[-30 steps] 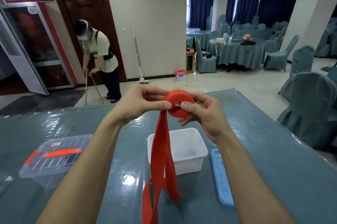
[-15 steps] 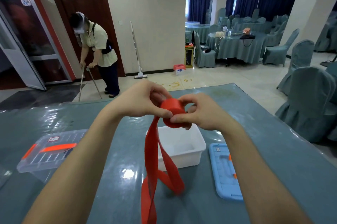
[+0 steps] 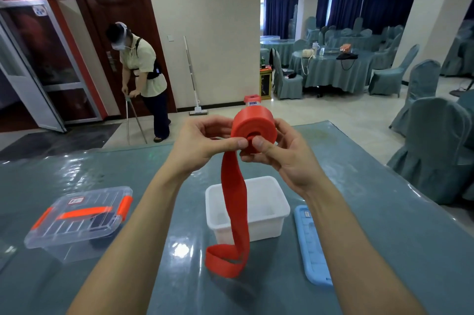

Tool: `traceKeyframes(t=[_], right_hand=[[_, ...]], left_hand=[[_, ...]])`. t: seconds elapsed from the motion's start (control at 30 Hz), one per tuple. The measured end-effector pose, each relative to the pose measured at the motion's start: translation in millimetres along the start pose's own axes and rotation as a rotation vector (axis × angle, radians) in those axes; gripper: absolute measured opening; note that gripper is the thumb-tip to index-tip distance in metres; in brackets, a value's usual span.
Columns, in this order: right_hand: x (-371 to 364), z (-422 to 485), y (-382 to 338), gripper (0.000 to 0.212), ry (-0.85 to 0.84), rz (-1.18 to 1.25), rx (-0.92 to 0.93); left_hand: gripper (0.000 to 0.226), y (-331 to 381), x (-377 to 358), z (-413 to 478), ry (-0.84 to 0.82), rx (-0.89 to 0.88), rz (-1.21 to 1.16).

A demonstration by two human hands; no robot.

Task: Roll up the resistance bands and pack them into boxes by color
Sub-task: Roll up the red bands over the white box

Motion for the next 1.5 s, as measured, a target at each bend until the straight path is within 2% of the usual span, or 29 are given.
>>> traceKeyframes(t=[0.1, 0.2, 0.3, 0.4, 0.47, 0.6, 0.77, 0.93, 1.03, 1.2, 1.33, 1.4, 1.43, 1.5], right_hand=[[12.0, -4.7, -10.4, 0.075, -0.044, -0.354, -0.021], [12.1, -4.3, -26.5, 0.064, -0.119, -0.741, -0.023], [8.2, -6.4, -29.9, 0.061, -0.195, -0.864, -0.074], [7.1, -7.7, -30.4, 0.056, -0.213, -0.827, -0.056], [6.6, -8.4, -29.9, 0.049, -0.165, -0.814, -0.003], [14.3, -9.2, -28.7, 0.054, -0.021, -0.573, 0.028], [15.7, -6.7, -37.3, 0.042, 0.056, -0.258, 0.081], [-21.2, -7.0, -13.9, 0.044, 0.101, 0.058, -0.011], [-28.5, -12.5, -1.3, 0.05, 0.063, 0.057, -0.038], [-31.3, -14.7, 6.6, 0.059, 0.089, 0.07, -0.07], [-35.7, -14.6, 18.1, 0.073, 0.104, 0.13, -0.106], [-36.3, -16.6, 26.2, 0.072, 0.071, 0.146, -0.134], [-35.5, -18.2, 27.8, 0.068, 0.033, 0.102, -0.142], [-29.8, -19.2, 24.5, 0.064, -0.054, -0.14, -0.143]], left_hand=[[0.053, 8.2, -1.1, -1.6, -0.059, 0.034, 0.214], [0.044, 17.2, -9.8, 0.7, -0.176, 0.055, 0.436], [0.042, 27.3, -13.8, 3.3, -0.275, 0.063, 0.539], [0.043, 33.0, -15.9, 2.1, -0.328, 0.073, 0.643], [0.044, 33.7, -14.1, 1.3, -0.321, 0.076, 0.624], [0.059, 18.9, 2.3, -11.7, -0.265, 0.136, 0.305], [0.048, 1.5, 3.3, -29.5, -0.091, 0.068, -0.078], [0.054, 15.8, 10.3, -18.2, 0.046, -0.04, -0.077], [0.054, 8.2, 21.1, -23.1, 0.015, 0.029, -0.079], [0.037, -1.2, 22.3, -33.8, 0.011, 0.04, -0.136], [0.041, -4.5, 21.6, -34.1, 0.032, 0.029, -0.134], [0.044, -4.3, 22.9, -33.6, 0.025, 0.032, -0.098], [0.044, -4.2, 24.6, -33.6, 0.022, 0.039, -0.089], [0.046, -3.0, 28.2, -33.8, 0.005, 0.055, -0.035]])
Point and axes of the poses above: each hand's wrist, its own z-axis towards the middle knuckle, its own x-axis out of the back of the hand, y = z × x, the point moved 7 cm from there along z, towards the middle knuckle, and after that the axes turned 14 degrees about -z, right-handed, at the moved point
